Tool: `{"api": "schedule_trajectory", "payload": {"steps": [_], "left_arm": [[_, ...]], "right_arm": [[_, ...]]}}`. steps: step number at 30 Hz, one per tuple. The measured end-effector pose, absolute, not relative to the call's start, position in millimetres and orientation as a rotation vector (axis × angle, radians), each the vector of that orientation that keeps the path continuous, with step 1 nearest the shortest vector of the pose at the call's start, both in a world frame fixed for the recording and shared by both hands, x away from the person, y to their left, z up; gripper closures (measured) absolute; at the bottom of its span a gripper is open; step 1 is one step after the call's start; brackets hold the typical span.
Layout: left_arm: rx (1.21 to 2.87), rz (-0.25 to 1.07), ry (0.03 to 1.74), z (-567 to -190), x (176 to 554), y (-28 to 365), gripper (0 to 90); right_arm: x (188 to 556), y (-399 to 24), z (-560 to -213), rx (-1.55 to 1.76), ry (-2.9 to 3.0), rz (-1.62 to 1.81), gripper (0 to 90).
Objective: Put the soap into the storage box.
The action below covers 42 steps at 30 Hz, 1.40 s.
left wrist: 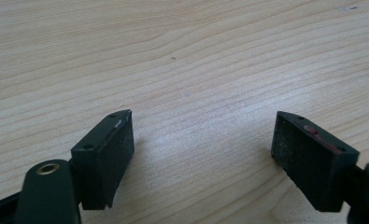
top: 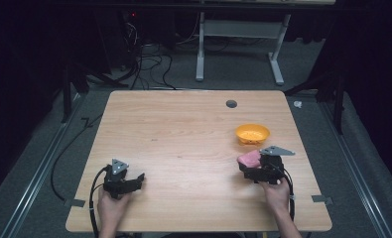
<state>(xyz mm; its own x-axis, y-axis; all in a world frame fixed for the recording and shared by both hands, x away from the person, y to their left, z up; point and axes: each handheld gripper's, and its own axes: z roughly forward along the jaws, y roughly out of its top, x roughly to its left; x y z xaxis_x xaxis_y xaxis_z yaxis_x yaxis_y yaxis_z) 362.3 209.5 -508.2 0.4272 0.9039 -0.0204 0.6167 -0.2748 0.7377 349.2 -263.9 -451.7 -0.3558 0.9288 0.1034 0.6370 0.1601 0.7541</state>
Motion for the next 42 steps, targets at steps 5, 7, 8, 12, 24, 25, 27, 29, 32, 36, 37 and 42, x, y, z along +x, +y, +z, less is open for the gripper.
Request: {"api": "schedule_trajectory", "payload": {"steps": [5, 7, 8, 12, 24, 25, 27, 29, 32, 36, 37, 42], "left_arm": [[2.001, 0.54, 1.28, -508, 362, 210, 21.5], [2.001, 0.54, 1.28, -508, 362, 210, 21.5], [2.001, 0.54, 1.28, -508, 362, 210, 21.5], [2.001, 0.539, 1.28, -508, 362, 210, 21.5], [2.002, 0.539, 1.28, -508, 362, 210, 21.5], [2.001, 0.539, 1.28, -508, 362, 210, 21.5], [2.001, 0.539, 1.28, -508, 362, 210, 21.5], [2.001, 0.539, 1.28, -508, 362, 210, 21.5], [2.001, 0.539, 1.28, -508, 362, 210, 21.5], [2.002, 0.539, 1.28, -508, 362, 210, 21.5], [2.002, 0.539, 1.28, -508, 362, 210, 21.5], [2.001, 0.539, 1.28, -508, 362, 210, 21.5]], "right_arm": [[353, -268, -446, 1.498, 2.042, 1.045, 13.4], [356, -269, -443, 1.499, 2.037, 1.049, 13.4], [357, -270, -441, 1.498, 2.035, 1.051, 13.4], [361, -272, -438, 1.51, 2.027, 1.058, 13.4], [375, -282, -428, 1.55, 1.996, 1.065, 13.4], [376, -283, -427, 1.552, 1.993, 1.066, 13.4], [379, -284, -426, 1.556, 1.995, 1.065, 13.4], [381, -285, -426, 1.561, 1.992, 1.059, 13.4], [384, -285, -424, 1.568, 1.987, 1.058, 13.4], [389, -286, -421, 1.57, 1.982, 1.06, 13.4], [390, -287, -421, 1.575, 1.985, 1.062, 13.4], [396, -288, -419, 1.59, 1.982, 1.064, 13.4]]}}
